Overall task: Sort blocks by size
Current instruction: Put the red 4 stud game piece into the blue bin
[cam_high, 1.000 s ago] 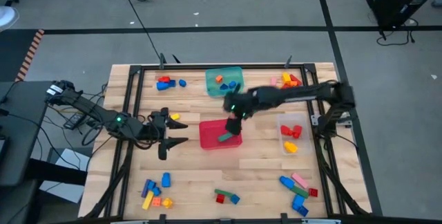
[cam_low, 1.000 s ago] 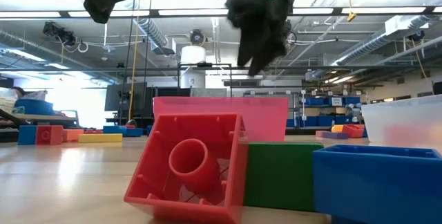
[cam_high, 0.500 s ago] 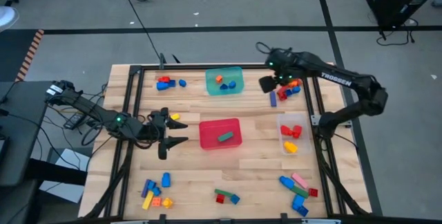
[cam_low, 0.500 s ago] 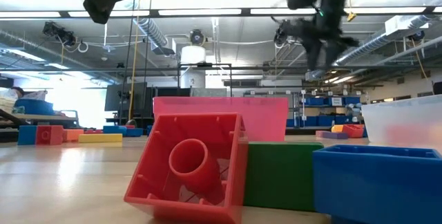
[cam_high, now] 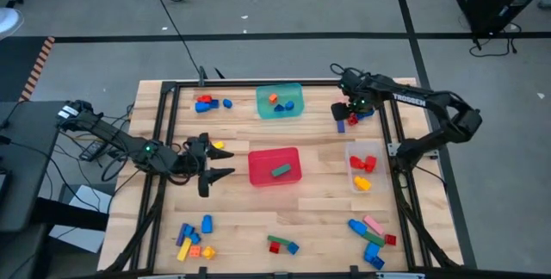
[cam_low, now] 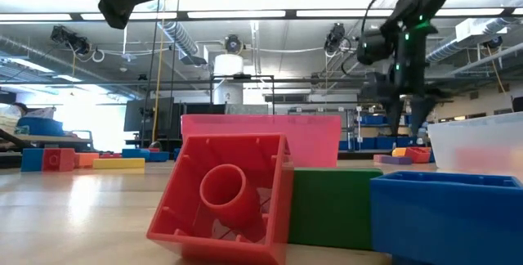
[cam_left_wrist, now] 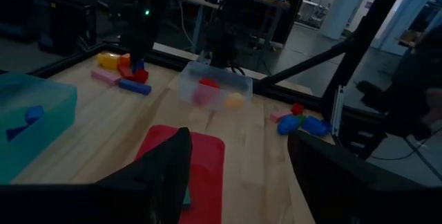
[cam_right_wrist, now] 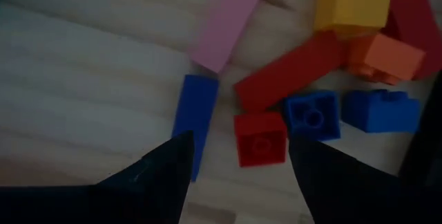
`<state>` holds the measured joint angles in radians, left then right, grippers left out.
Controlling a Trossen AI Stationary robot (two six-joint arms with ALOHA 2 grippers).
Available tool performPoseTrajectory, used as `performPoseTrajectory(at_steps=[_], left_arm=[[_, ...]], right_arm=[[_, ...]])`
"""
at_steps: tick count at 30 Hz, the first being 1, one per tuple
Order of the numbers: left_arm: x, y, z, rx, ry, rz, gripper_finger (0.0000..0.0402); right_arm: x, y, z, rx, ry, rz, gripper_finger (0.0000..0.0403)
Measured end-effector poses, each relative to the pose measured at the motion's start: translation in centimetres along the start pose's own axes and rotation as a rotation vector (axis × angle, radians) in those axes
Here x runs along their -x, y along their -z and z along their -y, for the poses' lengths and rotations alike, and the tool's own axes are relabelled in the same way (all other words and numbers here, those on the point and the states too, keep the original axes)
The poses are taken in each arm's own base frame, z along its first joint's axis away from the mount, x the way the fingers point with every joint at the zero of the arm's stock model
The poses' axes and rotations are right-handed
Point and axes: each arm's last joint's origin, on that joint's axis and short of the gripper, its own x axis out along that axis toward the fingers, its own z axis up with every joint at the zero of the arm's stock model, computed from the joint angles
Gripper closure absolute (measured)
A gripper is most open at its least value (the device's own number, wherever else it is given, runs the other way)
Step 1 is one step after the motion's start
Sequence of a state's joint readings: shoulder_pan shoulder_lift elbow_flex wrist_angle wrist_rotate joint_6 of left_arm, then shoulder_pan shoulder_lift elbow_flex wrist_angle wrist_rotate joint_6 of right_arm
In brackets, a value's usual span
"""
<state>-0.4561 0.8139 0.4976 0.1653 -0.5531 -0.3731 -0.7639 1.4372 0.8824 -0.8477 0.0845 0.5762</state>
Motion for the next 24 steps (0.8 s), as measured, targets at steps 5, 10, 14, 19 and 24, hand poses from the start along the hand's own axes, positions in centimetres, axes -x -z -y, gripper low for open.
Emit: performPoseTrajectory(at_steps=[5, 10, 14, 19, 24], left_arm=[[0.0, 0.0, 0.0, 0.010, 0.000, 0.001, 0.0154], [0.0, 0.0, 0.0, 0.028, 0.001, 0.000, 0.0154], [0.0, 0.0, 0.0, 0.028, 0.001, 0.000, 0.0154], [0.0, 0.0, 0.0, 0.028, 0.001, 0.000, 0.0154], [0.0, 0.0, 0.0, 0.028, -0.004, 0.002, 0.0154]], right_arm=[[-2.3, -0.3, 0.4, -0.012, 0.034, -0.043, 0.0156], [-4.5, -0.3, 0.8, -0.014, 0.084, -0.117, 0.0155], [-5.6, -0.3, 0.8, 0.009, 0.109, -0.154, 0.0159], [-5.7, -0.4, 0.7, 0.021, 0.093, -0.149, 0.0186], [-5.3, -0.3, 0.8, 0.017, 0.071, -0.150, 0.0241]])
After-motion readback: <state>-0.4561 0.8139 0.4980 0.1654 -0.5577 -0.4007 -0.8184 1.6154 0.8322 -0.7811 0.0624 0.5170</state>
